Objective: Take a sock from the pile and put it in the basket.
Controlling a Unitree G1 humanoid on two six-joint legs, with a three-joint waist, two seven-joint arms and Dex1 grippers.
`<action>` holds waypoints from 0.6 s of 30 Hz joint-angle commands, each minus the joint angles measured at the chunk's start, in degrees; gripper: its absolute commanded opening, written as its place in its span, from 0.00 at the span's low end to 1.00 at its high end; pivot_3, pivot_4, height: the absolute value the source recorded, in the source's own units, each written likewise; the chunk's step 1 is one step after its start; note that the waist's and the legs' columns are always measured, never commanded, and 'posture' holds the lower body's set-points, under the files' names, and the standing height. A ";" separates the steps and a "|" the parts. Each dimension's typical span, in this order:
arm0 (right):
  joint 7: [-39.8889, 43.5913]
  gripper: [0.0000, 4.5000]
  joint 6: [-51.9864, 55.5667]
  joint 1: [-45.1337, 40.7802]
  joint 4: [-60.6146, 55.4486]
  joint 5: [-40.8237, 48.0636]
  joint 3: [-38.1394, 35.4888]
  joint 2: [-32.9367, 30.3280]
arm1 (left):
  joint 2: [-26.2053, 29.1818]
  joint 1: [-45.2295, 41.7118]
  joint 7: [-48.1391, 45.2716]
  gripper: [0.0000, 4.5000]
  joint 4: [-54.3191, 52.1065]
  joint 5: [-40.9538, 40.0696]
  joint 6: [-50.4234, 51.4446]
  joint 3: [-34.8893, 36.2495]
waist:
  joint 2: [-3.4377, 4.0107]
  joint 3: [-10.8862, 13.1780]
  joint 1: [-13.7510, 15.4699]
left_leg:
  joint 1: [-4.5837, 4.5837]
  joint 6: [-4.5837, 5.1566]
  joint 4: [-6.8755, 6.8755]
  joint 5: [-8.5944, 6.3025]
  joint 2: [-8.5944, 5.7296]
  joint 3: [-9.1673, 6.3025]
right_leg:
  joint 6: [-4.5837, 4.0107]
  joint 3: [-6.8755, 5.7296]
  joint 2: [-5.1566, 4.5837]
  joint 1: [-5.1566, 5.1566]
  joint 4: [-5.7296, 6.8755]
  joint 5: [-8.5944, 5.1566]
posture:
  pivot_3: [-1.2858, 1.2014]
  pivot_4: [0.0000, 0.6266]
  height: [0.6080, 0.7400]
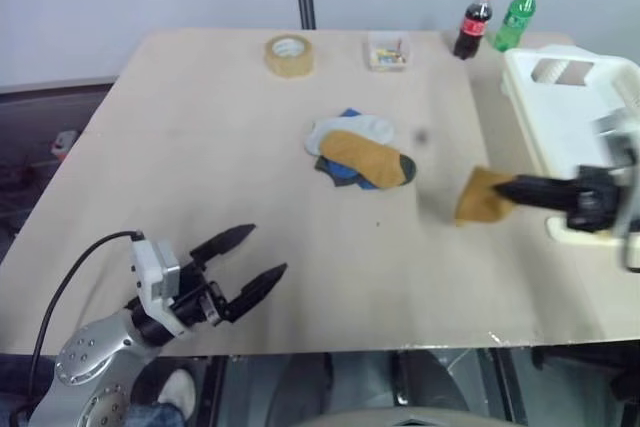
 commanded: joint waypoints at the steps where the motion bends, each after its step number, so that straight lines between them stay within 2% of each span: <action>1: -11.24 0.05 4.01 -1.82 -3.09 0.53 9.20 10.78 | 1.66 0.72 -2.25 1.00 -1.95 -0.65 -0.09 -0.19 | 0.06 0.03 0.12 | -0.11 0.00 0.00 0.00 -0.02 0.03 | 0.00 0.03 -0.02 -0.13 0.06 0.00 | 0.52 0.24 1.00; 6: -19.37 0.05 2.01 -6.42 1.64 -5.44 18.81 24.60 | 4.82 0.89 -6.94 1.00 -1.79 -2.93 1.34 -0.37 | 0.18 0.11 0.09 | -0.45 0.00 0.01 0.01 -0.18 0.01 | 0.03 0.02 -0.18 -0.46 0.08 0.02 | 0.52 0.24 1.00; 12: -25.67 0.05 -1.88 -12.40 13.45 -13.84 22.04 35.95 | 6.83 -1.43 -10.81 1.00 1.06 -1.36 0.00 -1.15 | 0.23 0.13 0.06 | -0.42 -0.02 0.00 0.02 -0.17 0.01 | 0.00 0.00 -0.09 -0.51 0.17 0.02 | 0.52 0.24 1.00; 15: -27.29 0.23 -3.62 -13.72 16.56 -16.18 21.41 39.25 | 7.13 -2.15 -11.91 1.00 1.85 -0.61 -0.53 -1.27 | 0.23 0.13 -0.08 | -0.48 -0.03 -0.01 0.02 -0.18 0.03 | 0.01 0.01 -0.10 -0.58 0.17 0.02 | 0.52 0.24 1.00; 18: -25.55 0.54 -3.60 -12.80 14.67 -16.35 21.66 38.93 | 7.00 -2.61 -12.15 1.00 2.02 -0.62 -0.47 -1.23 | 0.23 0.13 -0.03 | -0.58 -0.03 -0.01 0.02 -0.18 0.00 | 0.01 -0.02 -0.10 -0.68 0.16 0.02 | 0.52 0.24 1.00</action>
